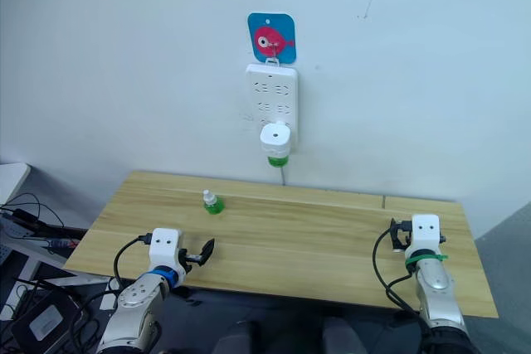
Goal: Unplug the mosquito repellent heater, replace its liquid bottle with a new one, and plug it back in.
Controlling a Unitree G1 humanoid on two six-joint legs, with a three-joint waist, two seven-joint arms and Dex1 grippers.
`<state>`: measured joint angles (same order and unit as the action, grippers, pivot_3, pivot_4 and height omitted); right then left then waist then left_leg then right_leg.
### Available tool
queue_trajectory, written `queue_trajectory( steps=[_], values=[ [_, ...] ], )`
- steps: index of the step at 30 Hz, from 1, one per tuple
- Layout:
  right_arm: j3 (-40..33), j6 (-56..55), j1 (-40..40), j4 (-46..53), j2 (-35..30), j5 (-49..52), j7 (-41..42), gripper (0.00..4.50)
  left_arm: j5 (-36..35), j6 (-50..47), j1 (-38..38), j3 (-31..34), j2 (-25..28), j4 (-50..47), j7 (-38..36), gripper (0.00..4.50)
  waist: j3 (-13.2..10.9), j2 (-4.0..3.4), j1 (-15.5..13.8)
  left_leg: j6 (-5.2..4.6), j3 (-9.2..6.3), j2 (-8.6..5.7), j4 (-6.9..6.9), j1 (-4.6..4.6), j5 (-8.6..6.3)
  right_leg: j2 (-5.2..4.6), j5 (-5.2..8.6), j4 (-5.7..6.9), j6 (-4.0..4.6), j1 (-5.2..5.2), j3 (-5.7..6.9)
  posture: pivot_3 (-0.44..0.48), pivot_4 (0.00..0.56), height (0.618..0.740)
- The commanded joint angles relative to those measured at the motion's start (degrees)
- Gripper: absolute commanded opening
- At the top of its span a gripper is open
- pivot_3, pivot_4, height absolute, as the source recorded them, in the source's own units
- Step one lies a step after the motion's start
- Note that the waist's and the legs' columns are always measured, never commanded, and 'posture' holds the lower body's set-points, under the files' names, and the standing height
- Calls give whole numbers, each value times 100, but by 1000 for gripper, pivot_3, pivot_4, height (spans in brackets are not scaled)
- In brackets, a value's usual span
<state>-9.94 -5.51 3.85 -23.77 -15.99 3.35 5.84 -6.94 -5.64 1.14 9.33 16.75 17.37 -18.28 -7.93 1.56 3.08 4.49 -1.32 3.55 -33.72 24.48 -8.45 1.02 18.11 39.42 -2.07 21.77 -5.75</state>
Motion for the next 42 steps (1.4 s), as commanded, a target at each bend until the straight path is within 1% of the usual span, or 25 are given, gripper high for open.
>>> queue_trajectory(
  steps=[1,9,13,17,20,21,22,25,28,29,31,34,37,39,42],
  values=[
    [-28,-70,-11,257,7,-31,-46,4472,-47,55,5,14,41,-274,-47,4500,-3,0,0,0,0,0,0,0,0,0,0,0,0,0,1,22,146,740],
    [-50,-8,-126,418,18,-22,-53,4472,-118,5,40,44,47,-397,-151,4500,-50,2,0,0,-1,0,0,0,0,0,0,-1,1,0,1,16,155,740],
    [15,240,-353,980,-82,38,199,4472,-312,-182,226,33,264,-908,-609,4500,-127,-3,3,0,-2,2,0,2,0,-1,1,1,2,2,1,13,182,740],
    [59,935,-695,2188,-379,350,838,4472,-924,-697,505,179,708,-2059,-1275,4500,-262,-14,4,0,-2,7,0,6,0,-5,3,0,5,6,-2,6,224,740],
    [193,1634,-899,3417,-816,1099,1832,4472,-1508,-1091,546,410,1256,-2838,-1861,4500,-426,-20,5,0,-1,7,0,16,0,-11,3,0,5,18,-6,-2,262,740],
    [183,1921,-941,3827,-913,1424,2047,4472,-1688,-1221,513,492,1434,-3059,-2020,4500,-482,-20,5,0,-3,10,-2,25,1,-12,3,6,5,26,-9,-6,277,740],
    [155,2211,-953,4172,-992,1737,2180,4472,-1829,-1327,458,548,1596,-3220,-2148,4500,-540,-19,5,-1,-3,14,-2,29,1,-12,3,6,5,33,-13,-6,277,740],
    [92,3061,-823,5182,-1282,2721,2513,4472,-2234,-1652,-15,649,2015,-3434,-2473,4500,-673,-22,-11,0,-9,12,-2,38,1,-10,6,7,9,39,-8,-12,303,740],
    [35,3717,-484,5749,-1422,3388,2436,4472,-2326,-1786,-660,610,2243,-3206,-2608,4500,-776,-18,-29,0,-8,7,-1,53,1,-5,3,3,1,50,4,-20,311,740],
    [33,3900,-280,5887,-1413,3575,2322,4472,-2324,-1813,-976,573,2302,-3039,-2648,4500,-800,-7,-29,1,-8,5,-1,57,0,-4,-17,-2,-35,51,5,-27,315,740],
    [107,4268,284,6108,-1347,3948,2051,4472,-2336,-1924,-1864,438,2397,-2571,-2792,4500,-873,8,-26,1,-10,5,-2,58,-2,-3,-21,-3,-44,52,10,-31,316,740],
    [195,4640,916,6242,-1241,4248,1695,4472,-2224,-1895,-2800,244,2425,-1935,-3036,4500,-915,17,-20,1,-14,4,-10,90,0,1,-31,-9,-60,71,14,-46,319,740],
    [209,4827,1185,6322,-1208,4375,1501,4472,-2127,-1801,-3192,128,2445,-1549,-3287,4500,-915,17,-19,-3,-15,2,-11,138,-3,-1,-50,-36,-93,104,18,-54,316,740],
    [161,4837,1199,6361,-1203,4417,1450,4472,-2026,-1672,-3357,52,2469,-1330,-3449,4500,-915,18,-22,-12,-9,0,-13,155,-13,-6,-68,-34,-72,123,17,-49,317,740],
    [123,4791,1155,6378,-1245,4403,1454,4472,-1928,-1540,-3613,-30,2462,-1044,-3618,4500,-917,17,-29,-12,-20,7,-13,197,-17,-1,-68,-28,-67,164,32,-48,318,740]
  ],
)
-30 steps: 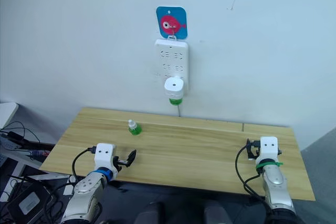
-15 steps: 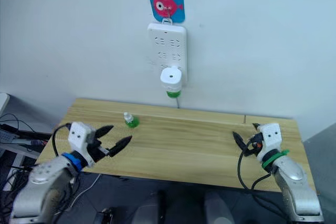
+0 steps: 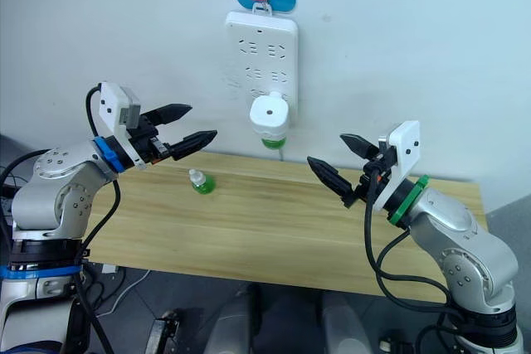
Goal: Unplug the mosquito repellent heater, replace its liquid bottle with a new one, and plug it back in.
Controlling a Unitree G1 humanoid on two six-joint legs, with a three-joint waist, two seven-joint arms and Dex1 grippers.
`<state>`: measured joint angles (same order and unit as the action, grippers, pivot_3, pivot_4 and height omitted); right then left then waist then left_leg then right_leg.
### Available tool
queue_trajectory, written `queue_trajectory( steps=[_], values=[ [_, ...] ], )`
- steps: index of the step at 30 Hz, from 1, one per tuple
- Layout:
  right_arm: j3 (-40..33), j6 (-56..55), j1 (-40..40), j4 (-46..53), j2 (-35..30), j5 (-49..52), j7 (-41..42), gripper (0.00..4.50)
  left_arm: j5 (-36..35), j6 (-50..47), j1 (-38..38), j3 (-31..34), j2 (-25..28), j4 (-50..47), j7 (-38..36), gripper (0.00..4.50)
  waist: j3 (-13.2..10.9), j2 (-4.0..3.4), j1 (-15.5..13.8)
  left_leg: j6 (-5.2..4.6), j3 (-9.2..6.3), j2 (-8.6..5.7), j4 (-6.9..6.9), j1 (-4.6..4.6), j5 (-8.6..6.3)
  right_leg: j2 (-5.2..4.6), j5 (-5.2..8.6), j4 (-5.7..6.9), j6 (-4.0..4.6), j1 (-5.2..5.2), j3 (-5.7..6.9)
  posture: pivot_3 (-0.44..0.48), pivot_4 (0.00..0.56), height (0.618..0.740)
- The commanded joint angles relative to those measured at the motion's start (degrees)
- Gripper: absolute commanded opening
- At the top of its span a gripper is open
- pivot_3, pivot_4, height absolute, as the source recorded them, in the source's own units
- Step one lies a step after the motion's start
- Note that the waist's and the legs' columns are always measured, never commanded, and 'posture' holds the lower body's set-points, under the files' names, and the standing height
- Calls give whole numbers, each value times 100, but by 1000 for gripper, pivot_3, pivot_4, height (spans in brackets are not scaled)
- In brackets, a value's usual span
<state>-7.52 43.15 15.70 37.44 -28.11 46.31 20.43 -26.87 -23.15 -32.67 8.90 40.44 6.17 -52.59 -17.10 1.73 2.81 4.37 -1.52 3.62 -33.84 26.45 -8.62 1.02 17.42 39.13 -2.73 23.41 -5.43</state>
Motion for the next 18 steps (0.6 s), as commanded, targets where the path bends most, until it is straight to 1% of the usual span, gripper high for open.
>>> queue_trajectory(
  steps=[1,6,10,13,18],
  values=[
    [-134,-95,-63,251,-49,101,18,4472,94,247,-305,-17,84,149,-238,4500,-2,-1,-6,0,-2,1,0,7,0,1,0,1,1,6,4,-45,318,740],
    [-150,-277,-311,172,-169,-110,175,4472,270,493,-641,-138,11,580,-416,4500,-3,-1,-15,-1,1,-5,-14,11,0,-3,-1,5,0,3,0,-38,316,740],
    [-161,-325,-373,183,-216,-192,147,4472,369,663,-817,-250,-50,840,-585,4500,-3,0,-6,-3,2,-5,-29,9,2,-2,-1,17,-2,2,-4,-41,316,740],
    [-108,-221,-410,215,-311,-460,-74,4472,430,759,-944,-294,-95,1030,-652,4500,-4,1,-7,-3,-1,-4,-46,8,2,0,0,42,-3,2,-2,-49,315,740],
    [-108,9,-473,327,-267,-386,-305,4472,507,868,-1046,-328,-157,1217,-733,4500,-5,2,7,-3,-1,-4,-58,8,2,0,0,57,-3,3,-4,-56,315,740]
  ],
)
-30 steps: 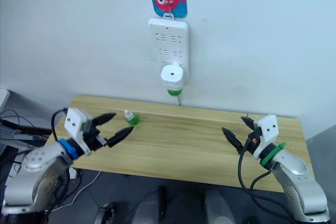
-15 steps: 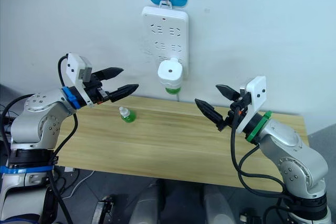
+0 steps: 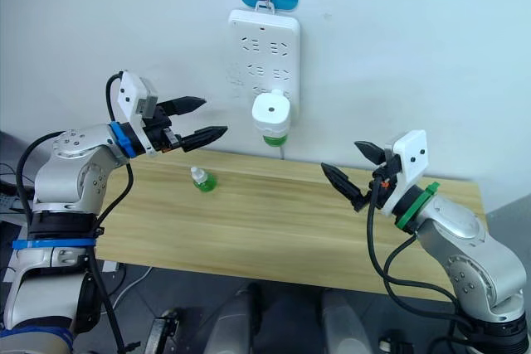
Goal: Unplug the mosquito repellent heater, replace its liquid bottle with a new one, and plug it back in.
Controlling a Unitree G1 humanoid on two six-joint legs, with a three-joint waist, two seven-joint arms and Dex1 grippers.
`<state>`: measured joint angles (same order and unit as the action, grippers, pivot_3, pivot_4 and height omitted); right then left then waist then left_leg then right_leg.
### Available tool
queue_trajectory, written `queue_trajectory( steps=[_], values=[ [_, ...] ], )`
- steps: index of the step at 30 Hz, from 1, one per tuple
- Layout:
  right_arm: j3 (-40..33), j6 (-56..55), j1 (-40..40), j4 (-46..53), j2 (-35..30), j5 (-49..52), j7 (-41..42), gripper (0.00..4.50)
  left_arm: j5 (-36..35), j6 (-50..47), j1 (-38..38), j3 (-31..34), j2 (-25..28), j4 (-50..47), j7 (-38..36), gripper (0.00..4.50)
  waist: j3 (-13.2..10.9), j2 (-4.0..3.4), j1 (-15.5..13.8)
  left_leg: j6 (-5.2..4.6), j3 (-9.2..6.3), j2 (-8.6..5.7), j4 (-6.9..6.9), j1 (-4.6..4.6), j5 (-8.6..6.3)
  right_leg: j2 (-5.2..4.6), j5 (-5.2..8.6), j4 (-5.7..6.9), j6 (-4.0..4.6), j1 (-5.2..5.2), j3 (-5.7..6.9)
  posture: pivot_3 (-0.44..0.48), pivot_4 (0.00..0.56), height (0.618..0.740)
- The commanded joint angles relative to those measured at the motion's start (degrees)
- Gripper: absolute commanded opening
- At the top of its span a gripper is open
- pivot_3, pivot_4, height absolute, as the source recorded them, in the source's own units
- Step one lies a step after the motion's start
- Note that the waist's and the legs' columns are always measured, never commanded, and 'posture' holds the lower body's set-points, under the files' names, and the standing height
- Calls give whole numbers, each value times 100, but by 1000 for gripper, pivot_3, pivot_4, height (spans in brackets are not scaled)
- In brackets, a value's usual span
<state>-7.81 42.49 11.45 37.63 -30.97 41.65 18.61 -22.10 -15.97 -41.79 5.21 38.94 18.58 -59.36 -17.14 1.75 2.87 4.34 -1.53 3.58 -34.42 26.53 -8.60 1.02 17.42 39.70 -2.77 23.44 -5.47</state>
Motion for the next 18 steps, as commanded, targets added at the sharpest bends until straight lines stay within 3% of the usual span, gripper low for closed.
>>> queue_trajectory(
  steps=[1,2,4,9,18],
  values=[
    [-81,101,-42,324,35,95,-157,4472,41,164,-152,34,-20,2,-69,4500,-6,25,-39,0,0,0,-1,0,0,0,0,4,0,1,0,-56,315,740],
    [-77,104,-34,341,42,89,-175,4472,56,182,-173,27,-32,32,-78,4500,-8,28,-78,12,155,107,-23,-21,-10,8,-9,37,15,79,-73,-56,315,740],
    [-50,106,-13,379,28,24,-203,4472,116,271,-264,9,-49,190,-115,4500,-15,38,-123,5,318,136,-19,-32,-16,54,-52,36,27,149,-191,-71,316,740],
    [-70,140,-11,440,28,27,-262,4472,240,489,-477,-26,-72,595,-236,4500,-20,37,10,-6,251,111,-43,14,-18,60,-65,27,-22,148,-166,-80,319,740],
    [-65,320,173,527,101,128,-507,4472,612,1245,-1272,-209,-357,1953,-597,4500,-37,34,16,-6,192,106,-54,28,-16,60,-63,29,-25,126,-114,-99,349,740]
  ],
)
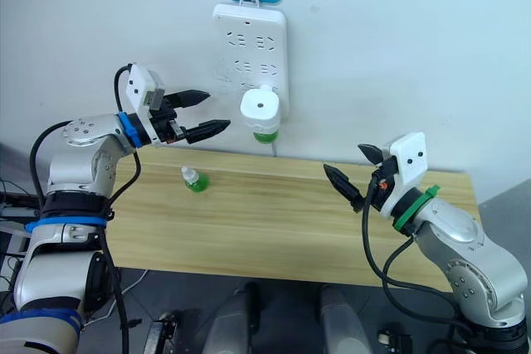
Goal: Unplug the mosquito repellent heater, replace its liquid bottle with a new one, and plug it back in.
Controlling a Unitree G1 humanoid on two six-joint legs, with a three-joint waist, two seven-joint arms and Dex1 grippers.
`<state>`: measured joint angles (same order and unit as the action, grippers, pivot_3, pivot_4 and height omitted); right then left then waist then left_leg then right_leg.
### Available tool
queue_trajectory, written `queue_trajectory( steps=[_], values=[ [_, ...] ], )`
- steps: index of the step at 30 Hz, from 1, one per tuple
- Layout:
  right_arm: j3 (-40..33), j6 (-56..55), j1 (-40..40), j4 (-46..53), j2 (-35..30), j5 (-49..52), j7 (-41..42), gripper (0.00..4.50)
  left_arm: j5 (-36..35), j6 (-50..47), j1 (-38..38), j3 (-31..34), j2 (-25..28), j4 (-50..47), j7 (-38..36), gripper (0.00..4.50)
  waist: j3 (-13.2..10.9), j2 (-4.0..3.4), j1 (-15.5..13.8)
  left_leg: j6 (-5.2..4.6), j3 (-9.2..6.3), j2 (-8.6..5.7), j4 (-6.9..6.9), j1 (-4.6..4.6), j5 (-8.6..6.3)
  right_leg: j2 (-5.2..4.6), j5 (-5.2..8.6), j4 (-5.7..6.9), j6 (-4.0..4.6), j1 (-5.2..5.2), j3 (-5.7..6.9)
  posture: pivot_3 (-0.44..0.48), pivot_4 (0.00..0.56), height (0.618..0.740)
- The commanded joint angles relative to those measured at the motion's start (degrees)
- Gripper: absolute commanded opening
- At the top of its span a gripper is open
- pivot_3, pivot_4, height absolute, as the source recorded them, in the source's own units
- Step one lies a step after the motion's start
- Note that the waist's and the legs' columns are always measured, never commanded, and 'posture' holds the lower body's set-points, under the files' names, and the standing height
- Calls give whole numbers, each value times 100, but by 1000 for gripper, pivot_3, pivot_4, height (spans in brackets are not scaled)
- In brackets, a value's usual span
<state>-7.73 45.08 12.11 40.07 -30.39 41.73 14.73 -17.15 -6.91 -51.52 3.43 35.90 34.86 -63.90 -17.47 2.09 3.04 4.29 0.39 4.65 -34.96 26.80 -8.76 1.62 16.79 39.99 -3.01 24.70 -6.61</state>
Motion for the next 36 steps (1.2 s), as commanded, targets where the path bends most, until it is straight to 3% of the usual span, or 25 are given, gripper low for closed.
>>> queue_trajectory(
  steps=[1,3,6,8,9,13,20,34,36],
  values=[
    [-62,117,166,308,68,152,-182,4472,178,457,-428,-60,-106,557,-198,4500,-5,-1,0,0,-6,-1,-1,0,0,0,0,0,0,-2,4,-114,357,740],
    [-49,203,261,351,122,201,-292,4472,272,650,-654,-107,-201,955,-316,4500,-16,12,-46,1,26,16,-13,-11,-1,5,-2,0,6,15,-11,-124,360,740],
    [-19,250,363,435,194,125,-437,4472,407,916,-1019,-138,-358,1533,-442,4500,-35,43,-227,0,311,116,6,-92,-2,61,-72,-2,68,118,-220,-146,369,740],
    [-10,310,399,486,236,142,-524,4472,488,1077,-1238,-134,-438,1871,-518,4500,-55,46,-255,-15,374,123,7,-125,-12,105,-77,-10,94,145,-340,-158,373,740],
    [-8,337,410,519,263,166,-573,4472,521,1146,-1354,-128,-488,2031,-566,4500,-73,43,-248,-18,334,97,22,-101,-13,101,-83,-15,80,108,-344,-166,375,740],
    [35,454,445,662,398,227,-750,4472,616,1311,-1752,-82,-665,2528,-742,4500,-114,44,-140,-61,284,68,-4,-62,12,92,-75,-111,26,53,-339,-187,383,740],
    [81,613,409,837,512,306,-1004,4472,670,1361,-2137,28,-766,2847,-1056,4500,-142,14,-123,-92,177,-6,-13,22,29,26,-113,-99,-49,58,-238,-215,395,740],
    [77,616,446,772,529,299,-987,4472,660,1369,-2862,257,-691,3269,-1263,4500,-180,-20,-112,-79,48,-18,-38,107,49,30,-102,-92,-71,63,-125,-197,388,740],
    [64,613,420,781,524,298,-977,4500,674,1374,-2863,248,-665,3289,-1318,4110,-191,-30,-99,-78,22,-17,-51,119,50,30,-102,-90,-71,60,-95,-198,386,740]
  ],
)
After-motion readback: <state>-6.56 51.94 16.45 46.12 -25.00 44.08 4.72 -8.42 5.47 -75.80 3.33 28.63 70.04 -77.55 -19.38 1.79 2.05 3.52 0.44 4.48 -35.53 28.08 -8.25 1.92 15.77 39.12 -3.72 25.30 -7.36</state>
